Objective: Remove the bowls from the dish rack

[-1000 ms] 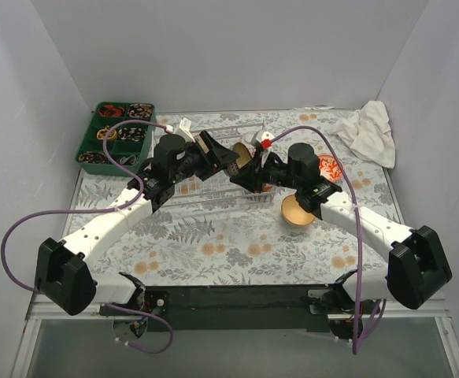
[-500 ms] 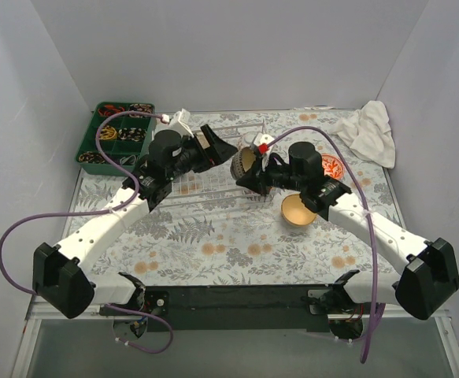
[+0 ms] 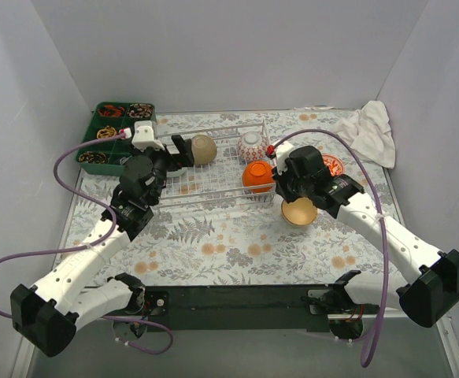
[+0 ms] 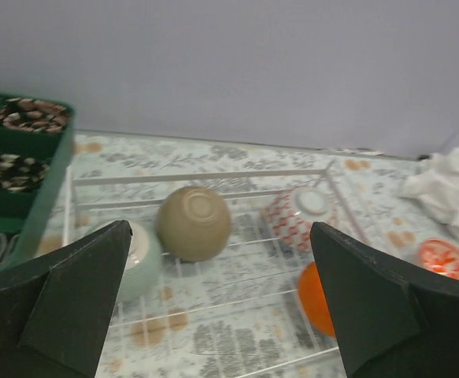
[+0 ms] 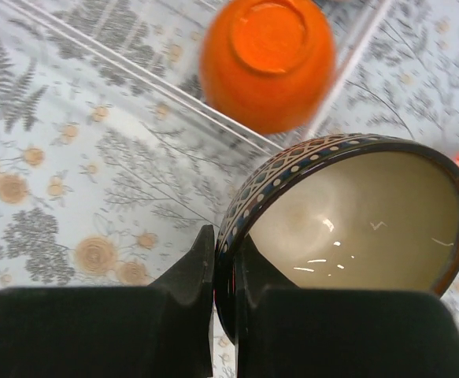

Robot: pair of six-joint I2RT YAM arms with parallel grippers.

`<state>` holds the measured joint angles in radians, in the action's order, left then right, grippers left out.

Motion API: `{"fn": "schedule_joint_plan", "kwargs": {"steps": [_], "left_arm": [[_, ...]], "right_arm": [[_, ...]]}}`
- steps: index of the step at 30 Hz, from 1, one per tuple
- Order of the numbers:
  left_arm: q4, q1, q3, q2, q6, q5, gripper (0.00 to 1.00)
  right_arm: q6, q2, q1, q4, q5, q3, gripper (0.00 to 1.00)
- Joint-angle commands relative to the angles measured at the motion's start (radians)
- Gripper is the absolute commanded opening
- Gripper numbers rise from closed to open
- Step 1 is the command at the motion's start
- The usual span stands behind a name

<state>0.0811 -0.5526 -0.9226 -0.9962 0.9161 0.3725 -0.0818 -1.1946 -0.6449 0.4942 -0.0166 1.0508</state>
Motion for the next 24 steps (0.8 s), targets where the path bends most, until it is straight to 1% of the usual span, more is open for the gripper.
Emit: {"fn": "schedule_joint_plan", "kwargs": {"steps": [1, 3, 5, 7, 8, 11, 19, 23, 24], "left_arm": [[0.153, 0.003, 0.134, 0.025, -0.175, 0.169, 0.98], [0.201, 0.003, 0.159, 0.034, -0.223, 0.204, 0.98], [0.238, 0.002, 0.183, 0.041, -0.268, 0.236, 0.98], [0.272, 0.003, 0.206, 0.060, -0.289, 0.253, 0.98], [0.285, 0.002, 0.215, 0.068, -0.293, 0.256, 0.98], [0.341, 0.002, 0.251, 0.096, -0.324, 0.261, 0.98], [0.351, 0.003, 0.255, 0.100, -0.342, 0.266, 0.98], [0.370, 0.002, 0.266, 0.108, -0.355, 0.267, 0.98], [0.370, 0.002, 0.266, 0.108, -0.355, 0.264, 0.98]], "right_arm": [[0.036, 0.036, 0.040, 0.070, -0.229, 0.077, 0.01], [0.060, 0.033, 0.062, 0.096, -0.241, 0.069, 0.01], [0.074, 0.029, 0.093, 0.107, -0.221, 0.049, 0.01], [0.074, 0.023, 0.097, 0.109, -0.160, 0.035, 0.01], [0.103, 0.020, 0.096, 0.112, -0.137, 0.025, 0.01], [0.120, 0.001, 0.097, 0.119, -0.085, 0.000, 0.01], [0.142, -0.075, 0.096, 0.153, -0.026, -0.031, 0.01], [0.151, -0.115, 0.093, 0.158, -0.049, -0.041, 0.01], [0.151, -0.129, 0.093, 0.158, -0.057, -0.044, 0.03]]}}
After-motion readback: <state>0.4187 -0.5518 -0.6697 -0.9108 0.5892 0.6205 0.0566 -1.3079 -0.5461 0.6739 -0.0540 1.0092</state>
